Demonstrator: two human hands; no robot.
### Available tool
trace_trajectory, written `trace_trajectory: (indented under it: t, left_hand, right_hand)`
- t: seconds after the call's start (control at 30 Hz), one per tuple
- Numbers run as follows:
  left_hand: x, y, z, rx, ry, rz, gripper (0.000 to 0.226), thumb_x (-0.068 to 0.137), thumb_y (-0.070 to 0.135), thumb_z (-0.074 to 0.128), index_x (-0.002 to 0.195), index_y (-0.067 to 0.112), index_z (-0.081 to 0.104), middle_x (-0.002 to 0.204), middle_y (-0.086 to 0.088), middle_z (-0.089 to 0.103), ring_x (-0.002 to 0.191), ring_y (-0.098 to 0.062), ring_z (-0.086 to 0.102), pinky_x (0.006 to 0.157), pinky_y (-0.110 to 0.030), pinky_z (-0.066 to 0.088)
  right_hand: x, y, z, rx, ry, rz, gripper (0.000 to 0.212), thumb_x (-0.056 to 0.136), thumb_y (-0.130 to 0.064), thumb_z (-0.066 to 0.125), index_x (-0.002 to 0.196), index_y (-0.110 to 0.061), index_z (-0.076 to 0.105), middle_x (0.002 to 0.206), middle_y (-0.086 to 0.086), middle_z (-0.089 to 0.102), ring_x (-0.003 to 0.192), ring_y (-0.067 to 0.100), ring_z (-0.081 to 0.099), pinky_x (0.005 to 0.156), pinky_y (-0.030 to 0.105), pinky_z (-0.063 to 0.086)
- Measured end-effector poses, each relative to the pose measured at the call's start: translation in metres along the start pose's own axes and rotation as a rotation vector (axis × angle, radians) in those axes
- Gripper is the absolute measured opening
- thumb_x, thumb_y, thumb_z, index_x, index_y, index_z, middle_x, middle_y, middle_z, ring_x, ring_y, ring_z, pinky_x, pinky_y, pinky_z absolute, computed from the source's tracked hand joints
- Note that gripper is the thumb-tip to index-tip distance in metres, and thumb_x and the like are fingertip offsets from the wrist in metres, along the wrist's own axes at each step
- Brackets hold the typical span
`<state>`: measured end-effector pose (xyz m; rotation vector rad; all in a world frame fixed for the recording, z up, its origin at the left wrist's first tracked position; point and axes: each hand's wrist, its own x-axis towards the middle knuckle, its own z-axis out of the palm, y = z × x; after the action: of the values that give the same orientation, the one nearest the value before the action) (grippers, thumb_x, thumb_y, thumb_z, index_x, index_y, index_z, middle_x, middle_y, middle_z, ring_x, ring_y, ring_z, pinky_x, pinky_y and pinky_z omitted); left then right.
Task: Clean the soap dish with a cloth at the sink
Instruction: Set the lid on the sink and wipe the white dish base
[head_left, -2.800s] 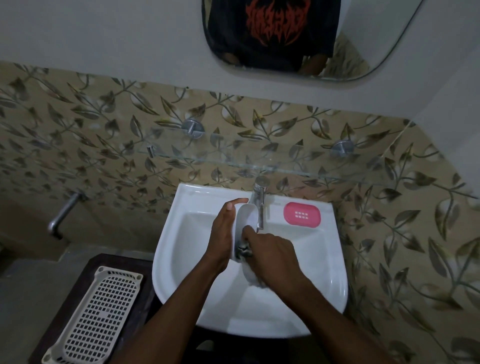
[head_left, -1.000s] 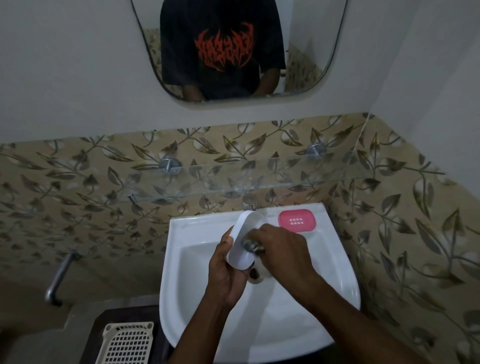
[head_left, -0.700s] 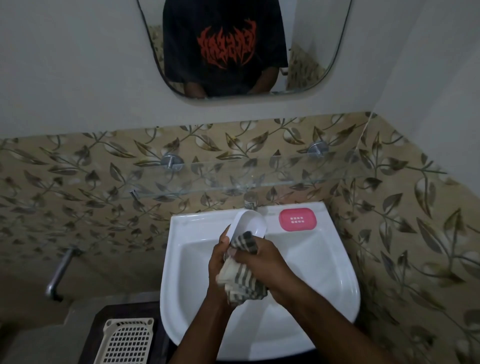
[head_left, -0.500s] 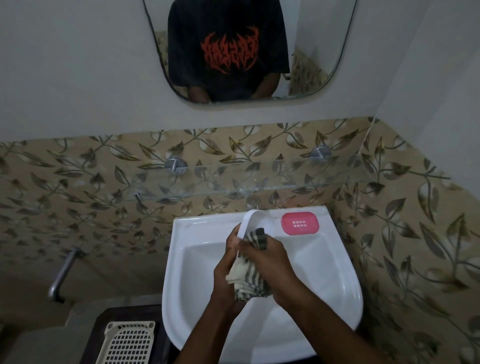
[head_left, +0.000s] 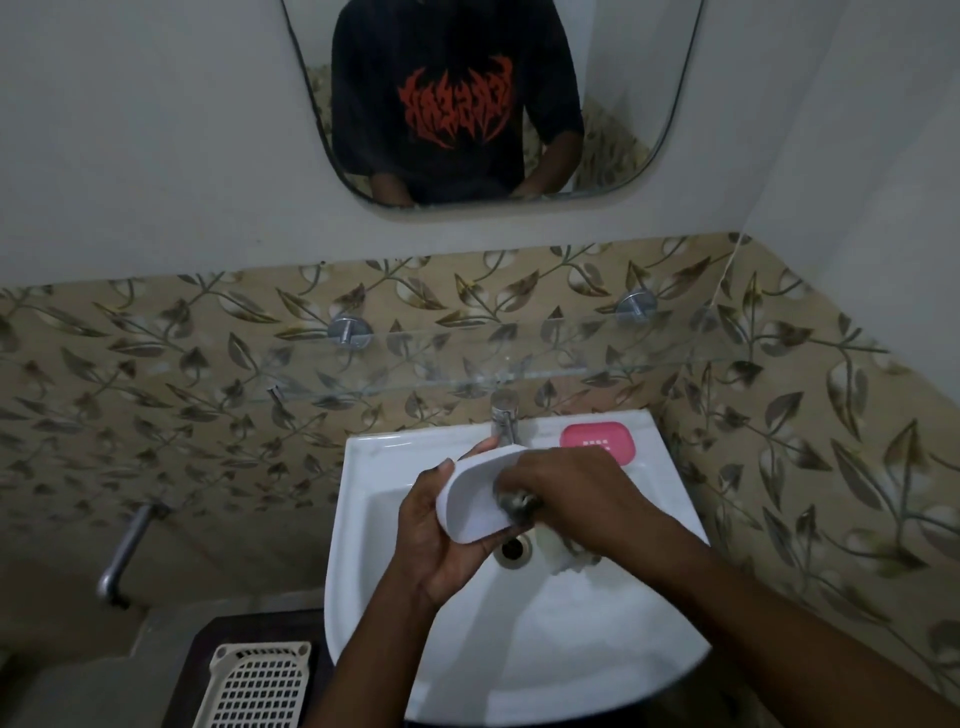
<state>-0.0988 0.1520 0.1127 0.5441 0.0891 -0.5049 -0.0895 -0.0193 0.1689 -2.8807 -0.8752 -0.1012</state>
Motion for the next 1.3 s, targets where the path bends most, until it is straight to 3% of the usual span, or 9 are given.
trace_trajectory:
  t: [0.17,0.4,0.5,0.63,0.77,0.93,1.03,1.2,1.3]
  left_hand:
    - [0.002,-0.010,0.005,0.099,0.035,0.122,0.087,0.063,0.039,0.082,0.140,0.012,0.052,0.141,-0.028,0.049,0.129,-0.046,0.048,0.112,-0.063,0.028]
    - [0.004,-0.023,0.006,0.164,0.158,0.146,0.099,0.049,0.044,0.091,0.136,0.011,0.054,0.133,-0.024,0.058,0.113,-0.039,0.062,0.096,-0.050,0.050]
    - [0.006,-0.024,0.001,0.296,0.263,0.218,0.095,0.051,0.050,0.087,0.132,0.009,0.057,0.135,-0.027,0.056,0.114,-0.039,0.059,0.095,-0.045,0.051]
    - [0.003,-0.025,-0.011,0.357,0.270,0.244,0.084,0.062,0.046,0.080,0.134,0.011,0.055,0.134,-0.024,0.058,0.117,-0.040,0.059,0.092,-0.047,0.053]
    - [0.002,-0.033,-0.019,0.323,0.262,0.257,0.067,0.075,0.035,0.069,0.138,0.017,0.050,0.134,-0.023,0.058,0.121,-0.047,0.055,0.103,-0.060,0.043]
    - [0.002,-0.045,-0.012,0.256,0.427,0.279,0.056,0.081,0.030,0.059,0.134,0.015,0.053,0.129,-0.021,0.062,0.113,-0.042,0.062,0.097,-0.055,0.048]
    - [-0.005,-0.042,-0.020,-0.032,0.526,0.254,0.076,0.070,0.036,0.077,0.136,0.006,0.053,0.133,-0.023,0.057,0.124,-0.047,0.052,0.106,-0.058,0.039]
    - [-0.027,-0.025,-0.046,-0.228,0.604,0.363,0.061,0.087,0.041,0.057,0.140,0.012,0.051,0.135,-0.019,0.058,0.121,-0.043,0.054,0.096,-0.058,0.047]
    - [-0.043,-0.018,-0.063,-0.275,0.646,0.398,0.078,0.070,0.047,0.071,0.137,0.009,0.055,0.133,-0.020,0.060,0.122,-0.044,0.054,0.096,-0.061,0.047]
  right_hand:
    - [-0.005,-0.019,0.022,-0.096,0.017,0.220,0.036,0.056,-0.023,0.090,0.086,-0.027,0.070,0.076,-0.001,0.072,0.062,0.021,0.068,0.051,0.027,0.051]
    - [-0.010,-0.044,0.028,0.318,0.034,0.413,0.018,0.094,-0.027,0.056,0.110,-0.024,0.064,0.103,0.001,0.070,0.094,0.022,0.066,0.078,0.032,0.049]
    - [-0.010,-0.053,0.035,0.663,0.002,0.506,0.016,0.088,-0.033,0.063,0.102,-0.026,0.068,0.104,-0.005,0.072,0.096,0.015,0.067,0.088,0.027,0.051]
    - [-0.018,-0.048,0.036,1.365,-0.062,0.704,0.021,0.086,-0.031,0.070,0.103,-0.018,0.070,0.102,0.002,0.075,0.094,0.019,0.071,0.093,0.042,0.055]
    - [-0.034,-0.039,0.033,1.953,-0.064,0.825,0.040,0.087,-0.031,0.070,0.113,-0.002,0.066,0.106,0.025,0.071,0.092,0.037,0.070,0.073,0.042,0.060]
    - [-0.041,-0.041,0.043,1.820,0.043,0.842,0.044,0.073,-0.031,0.077,0.107,-0.004,0.070,0.098,0.019,0.075,0.090,0.035,0.072,0.076,0.040,0.060]
    - [-0.040,-0.038,0.057,1.866,0.113,0.939,0.032,0.083,-0.023,0.073,0.109,-0.003,0.071,0.100,0.017,0.075,0.094,0.033,0.072,0.089,0.043,0.056]
    - [-0.030,-0.028,0.087,1.909,0.124,1.076,0.030,0.093,-0.024,0.062,0.115,-0.004,0.068,0.106,0.016,0.074,0.101,0.034,0.070,0.096,0.049,0.051]
    - [-0.013,-0.026,0.101,1.966,0.126,1.031,0.035,0.092,-0.029,0.062,0.121,-0.010,0.064,0.113,0.014,0.072,0.106,0.032,0.068,0.097,0.051,0.051]
